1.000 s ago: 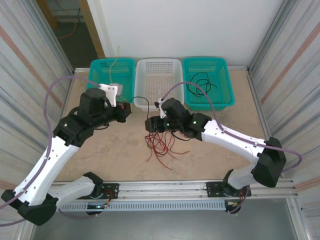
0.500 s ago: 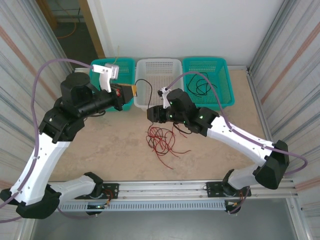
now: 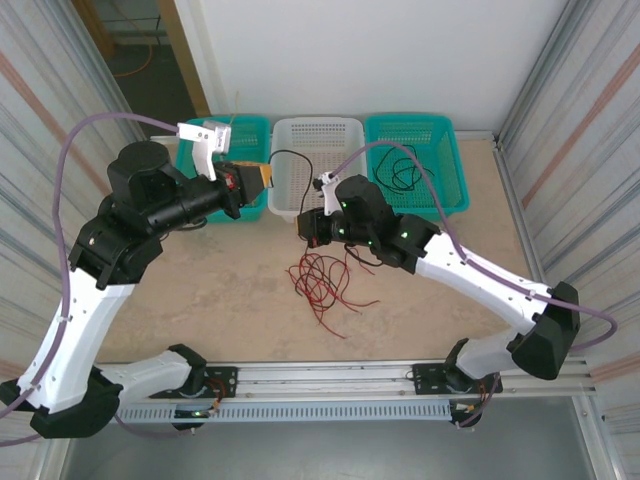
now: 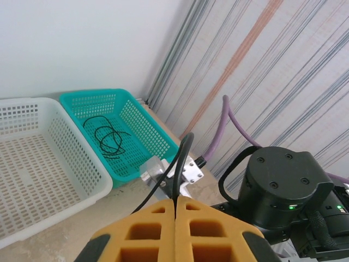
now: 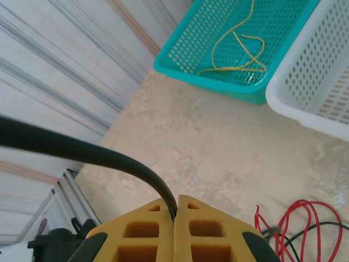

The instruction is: Untangle the cables

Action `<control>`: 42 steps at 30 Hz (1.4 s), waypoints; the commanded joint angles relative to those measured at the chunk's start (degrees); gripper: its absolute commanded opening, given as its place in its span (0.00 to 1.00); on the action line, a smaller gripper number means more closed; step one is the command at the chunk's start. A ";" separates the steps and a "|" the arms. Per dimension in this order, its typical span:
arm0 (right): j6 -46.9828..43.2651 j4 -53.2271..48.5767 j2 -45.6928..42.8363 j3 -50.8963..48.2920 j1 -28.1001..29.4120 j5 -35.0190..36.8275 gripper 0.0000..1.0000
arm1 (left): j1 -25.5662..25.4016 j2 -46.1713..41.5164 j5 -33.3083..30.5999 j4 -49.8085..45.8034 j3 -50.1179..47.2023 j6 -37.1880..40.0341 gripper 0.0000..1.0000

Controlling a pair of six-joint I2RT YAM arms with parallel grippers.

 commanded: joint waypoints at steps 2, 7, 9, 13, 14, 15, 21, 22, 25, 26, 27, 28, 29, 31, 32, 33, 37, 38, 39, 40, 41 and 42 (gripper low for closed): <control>-1.22 2.07 -4.41 -0.43 0.33 0.06 0.00 | 1.71 -0.12 -1.84 1.70 -1.24 -1.73 0.03; -1.79 1.13 -7.59 0.31 0.31 1.00 0.00 | 2.80 -2.41 -2.57 5.65 -8.35 -2.28 0.64; -1.91 0.83 -9.10 0.70 0.19 1.72 0.00 | 2.85 -2.67 -2.92 5.78 -10.72 -1.94 0.74; -1.93 0.30 -11.51 1.74 -0.48 3.33 0.00 | 1.56 -3.65 -1.65 8.76 -17.80 -3.52 0.78; -1.93 -0.05 -12.05 2.06 -0.86 4.28 0.00 | 0.47 -4.00 -1.34 10.40 -20.35 -4.23 0.78; -1.78 -0.30 -12.53 2.38 -1.43 4.98 0.00 | -0.83 -4.16 -1.39 11.65 -22.45 -4.48 0.79; -0.65 -0.55 -15.16 3.05 -6.64 5.60 0.00 | -8.02 -4.48 -5.56 15.61 -31.00 -5.58 0.86; -0.63 -1.03 -15.34 3.32 -7.78 5.82 0.00 | -8.65 -4.24 -5.79 16.12 -31.90 -6.00 0.86; 0.17 -2.97 -15.68 4.87 -12.33 4.13 0.00 | -10.61 -3.13 -7.18 16.85 -34.04 -6.81 0.86; 0.27 -3.00 -15.98 5.16 -13.54 3.72 0.00 | -11.00 -2.69 -7.28 17.34 -34.63 -7.28 0.85; 0.11 -3.18 -15.98 5.63 -14.50 3.69 0.00 | -11.25 -2.26 -7.09 17.87 -35.18 -7.67 0.85; -0.61 -4.04 -15.74 6.52 -15.74 3.90 0.00 | -11.45 -1.79 -6.75 18.45 -35.58 -8.17 0.84; -1.18 -5.91 -14.94 8.17 -17.30 4.57 0.00 | -11.71 -1.35 -6.60 18.75 -35.85 -8.42 0.84; -2.11 -9.90 -12.69 12.07 -21.07 4.83 0.00 | -12.05 -0.46 -7.27 18.31 -35.81 -8.62 0.81; -2.28 -11.96 -11.31 14.24 -23.44 5.13 0.00 | -12.16 0.06 -7.85 17.54 -35.64 -8.67 0.80; -2.23 -13.48 -10.11 16.05 -25.62 5.14 0.00 | -12.14 0.45 -8.22 16.83 -35.47 -8.77 0.79; -1.45 -20.26 -2.02 24.72 -35.28 1.83 0.00 | -12.11 1.80 -9.46 13.91 -35.40 -8.85 0.74; -1.19 -22.13 0.51 27.25 -37.31 0.68 0.00 | -12.09 1.98 -9.66 13.40 -35.57 -8.96 0.73; -0.86 -23.79 2.79 29.30 -38.85 0.02 0.00 | -12.09 1.99 -9.64 13.02 -35.82 -9.01 0.73; -0.54 -25.57 5.52 31.51 -40.58 -0.94 0.00 | -12.10 1.98 -9.81 12.71 -36.18 -9.12 0.72; -0.37 -26.88 8.18 33.01 -42.11 -1.82 0.00 | -12.09 1.82 -9.87 12.62 -36.60 -9.38 0.72; -0.14 -27.73 10.10 35.05 -43.22 -2.29 0.00 | -12.16 1.61 -10.01 12.63 -36.98 -9.55 0.72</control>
